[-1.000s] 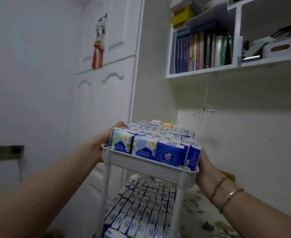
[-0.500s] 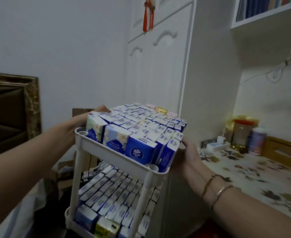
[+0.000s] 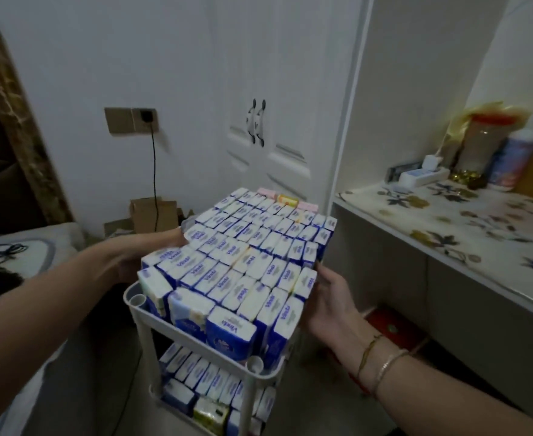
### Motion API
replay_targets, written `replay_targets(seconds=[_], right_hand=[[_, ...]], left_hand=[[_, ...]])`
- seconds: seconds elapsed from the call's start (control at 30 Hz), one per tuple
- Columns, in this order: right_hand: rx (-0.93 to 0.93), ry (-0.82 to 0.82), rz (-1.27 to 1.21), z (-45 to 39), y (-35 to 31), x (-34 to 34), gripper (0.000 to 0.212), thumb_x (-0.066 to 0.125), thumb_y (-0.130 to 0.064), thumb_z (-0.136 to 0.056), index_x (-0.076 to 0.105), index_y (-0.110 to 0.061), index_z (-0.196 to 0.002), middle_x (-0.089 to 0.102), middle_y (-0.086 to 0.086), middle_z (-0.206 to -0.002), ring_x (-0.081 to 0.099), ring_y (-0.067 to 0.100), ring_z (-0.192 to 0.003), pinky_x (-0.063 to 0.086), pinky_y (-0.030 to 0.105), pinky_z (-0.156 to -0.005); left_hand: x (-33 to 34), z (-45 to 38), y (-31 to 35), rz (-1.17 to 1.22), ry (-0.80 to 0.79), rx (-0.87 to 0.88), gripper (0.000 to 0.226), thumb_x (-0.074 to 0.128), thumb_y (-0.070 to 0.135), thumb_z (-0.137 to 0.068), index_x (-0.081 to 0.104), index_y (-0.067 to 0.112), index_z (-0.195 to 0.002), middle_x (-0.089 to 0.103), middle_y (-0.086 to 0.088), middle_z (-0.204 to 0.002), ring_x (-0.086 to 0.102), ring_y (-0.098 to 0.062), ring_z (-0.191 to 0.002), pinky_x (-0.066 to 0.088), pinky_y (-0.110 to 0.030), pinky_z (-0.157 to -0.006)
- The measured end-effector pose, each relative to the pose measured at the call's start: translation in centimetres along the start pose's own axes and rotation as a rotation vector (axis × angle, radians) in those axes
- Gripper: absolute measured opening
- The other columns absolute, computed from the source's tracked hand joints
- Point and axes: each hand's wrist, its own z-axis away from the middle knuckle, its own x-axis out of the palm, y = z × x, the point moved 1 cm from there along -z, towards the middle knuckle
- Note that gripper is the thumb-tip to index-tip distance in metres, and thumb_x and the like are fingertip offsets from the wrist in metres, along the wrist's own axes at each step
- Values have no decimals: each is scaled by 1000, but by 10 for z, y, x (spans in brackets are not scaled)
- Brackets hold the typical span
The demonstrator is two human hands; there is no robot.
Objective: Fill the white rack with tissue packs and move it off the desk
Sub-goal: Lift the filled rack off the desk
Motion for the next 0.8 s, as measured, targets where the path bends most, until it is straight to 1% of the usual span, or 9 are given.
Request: replay_targets(seconds=[0.07, 0.1, 0.17, 0.2, 0.3, 0.47, 0.67, 0.73, 0.8], right_hand=[[10, 37, -11, -7, 3, -11, 37, 45, -35, -94, 66, -7, -109, 70, 22, -107, 62, 38, -99, 47, 51, -77], [21, 60, -20, -10, 5, -21, 38, 45, -35, -94, 65, -8, -110, 70, 22, -106, 62, 39, -100, 47, 51, -79], [44, 107, -36, -16, 11, -41, 39, 44, -36, -94, 64, -8, -111, 70, 22, -105, 61, 39, -103, 47, 51, -83], [57, 138, -44, -19, 15, -51, 38, 43, -36, -94, 64, -8, -109, 70, 22, -105, 60, 39, -103, 47, 51, -83], [95, 174, -51, -24, 23, -80, 39, 40, -35, -94, 63, -6, -108, 67, 23, -108, 58, 40, -105, 46, 53, -80], [36, 239, -98, -42, 26, -132, 37, 41, -26, -91, 64, -6, -110, 72, 19, -99, 65, 38, -94, 50, 45, -70], [-63, 321, -100, -61, 12, -192, 38, 35, -13, -92, 61, -2, -117, 70, 21, -101, 69, 38, -83, 52, 44, -68], [-87, 412, -107, -68, 6, -217, 40, 37, -19, -95, 58, -1, -124, 65, 23, -114, 64, 41, -91, 52, 46, -72], [-121, 458, -83, -74, 1, -245, 42, 40, -26, -96, 61, -3, -123, 67, 20, -108, 65, 38, -88, 53, 47, -74]], left_hand=[[15, -9, -9, -39, -142, -77, 76, 95, 24, -13, 71, 1, -80, 73, -19, -73, 70, -26, -56, 54, -30, -40], [21, -15, -14, -35, -168, -108, 73, 93, 21, -20, 68, 1, -85, 73, -20, -75, 71, -28, -58, 55, -31, -42], [30, -32, -23, -5, -129, -141, 26, 72, 17, -68, 63, 0, -85, 72, -18, -69, 69, -26, -52, 53, -27, -41], [36, -39, -28, -14, -100, -157, 13, 57, 12, -82, 61, 0, -82, 70, -16, -64, 67, -24, -49, 52, -24, -41], [59, -60, -43, -46, -132, -198, 19, 44, 8, -86, 61, 0, -84, 70, -15, -65, 67, -23, -50, 52, -23, -42], [103, -99, -57, -118, -245, -262, 19, 59, 21, -88, 66, 6, -96, 74, -16, -83, 72, -25, -63, 59, -30, -54], [158, -160, -76, -162, -467, -320, 51, 79, 24, -75, 62, 9, -120, 68, -18, -115, 66, -33, -106, 50, -48, -96], [181, -179, -82, -148, -509, -320, 66, 85, 25, -64, 60, 10, -124, 67, -18, -117, 65, -34, -108, 49, -50, -97], [205, -196, -86, -125, -555, -333, 62, 82, 25, -70, 59, 10, -125, 67, -18, -116, 65, -34, -107, 51, -49, -95]])
